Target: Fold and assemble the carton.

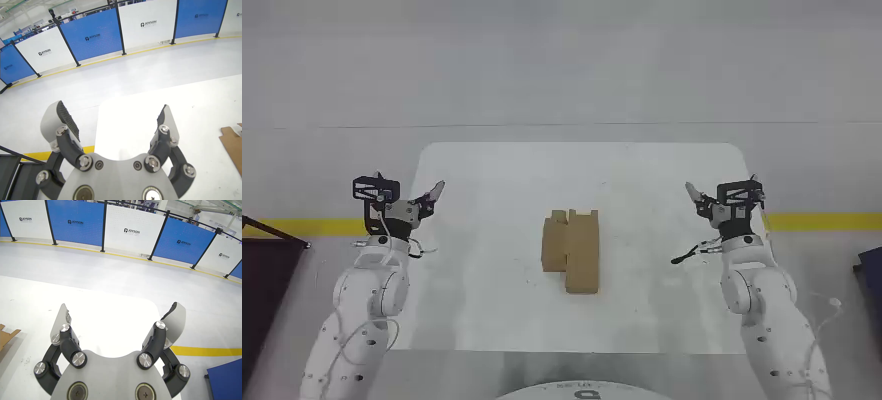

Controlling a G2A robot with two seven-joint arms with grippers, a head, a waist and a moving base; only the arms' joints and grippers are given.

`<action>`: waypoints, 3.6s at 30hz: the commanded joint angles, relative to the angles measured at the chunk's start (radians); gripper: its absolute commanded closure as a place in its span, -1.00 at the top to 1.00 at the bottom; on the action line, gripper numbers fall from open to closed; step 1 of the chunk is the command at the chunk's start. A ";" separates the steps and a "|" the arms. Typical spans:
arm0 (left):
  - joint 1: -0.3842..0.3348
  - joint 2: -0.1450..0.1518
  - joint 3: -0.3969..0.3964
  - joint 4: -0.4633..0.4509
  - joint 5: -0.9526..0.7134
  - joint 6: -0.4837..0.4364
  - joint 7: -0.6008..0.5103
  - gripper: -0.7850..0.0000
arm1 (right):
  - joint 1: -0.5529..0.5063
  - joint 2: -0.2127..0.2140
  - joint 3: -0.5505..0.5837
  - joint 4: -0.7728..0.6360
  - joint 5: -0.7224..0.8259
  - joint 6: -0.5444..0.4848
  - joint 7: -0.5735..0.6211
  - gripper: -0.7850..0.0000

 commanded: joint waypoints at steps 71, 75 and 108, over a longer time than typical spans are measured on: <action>-0.382 -0.034 0.795 0.053 0.609 -0.811 -0.284 1.00 | 0.000 0.000 0.000 0.000 0.000 0.000 0.000 1.00; -0.397 -0.043 0.814 0.076 0.603 -0.767 -0.304 1.00 | 0.000 0.000 0.000 0.000 0.000 0.000 0.000 1.00; -0.364 -0.043 0.749 0.093 0.660 -0.538 -0.421 1.00 | 0.000 0.000 0.000 0.000 0.000 0.000 0.000 1.00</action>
